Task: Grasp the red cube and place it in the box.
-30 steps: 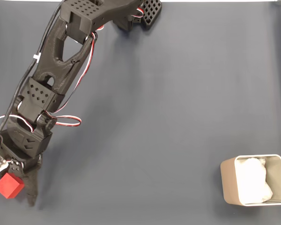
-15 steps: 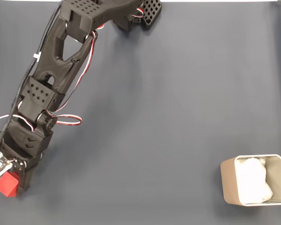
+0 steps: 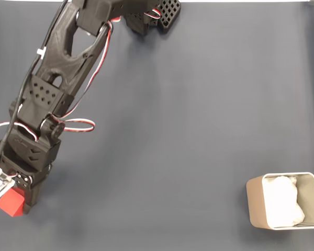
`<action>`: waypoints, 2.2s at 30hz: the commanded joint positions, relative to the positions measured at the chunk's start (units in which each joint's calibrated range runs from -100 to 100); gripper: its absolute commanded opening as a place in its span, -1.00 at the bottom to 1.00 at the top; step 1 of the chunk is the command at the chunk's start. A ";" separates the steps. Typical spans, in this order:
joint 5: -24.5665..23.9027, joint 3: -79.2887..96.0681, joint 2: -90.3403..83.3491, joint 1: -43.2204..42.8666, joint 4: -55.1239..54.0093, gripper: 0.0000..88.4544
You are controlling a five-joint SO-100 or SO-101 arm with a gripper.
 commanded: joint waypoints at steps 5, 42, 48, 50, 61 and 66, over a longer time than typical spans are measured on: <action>0.05 3.29 -17.98 -3.18 6.72 -1.00; 3.96 42.70 -64.17 -33.86 13.69 -1.00; 3.91 41.15 -62.26 -39.40 13.20 -1.00; 3.76 40.24 -61.13 -41.25 13.12 -1.00; 3.91 31.11 -50.30 -48.56 11.81 -1.00; 4.05 24.27 -43.54 -50.41 10.99 -1.00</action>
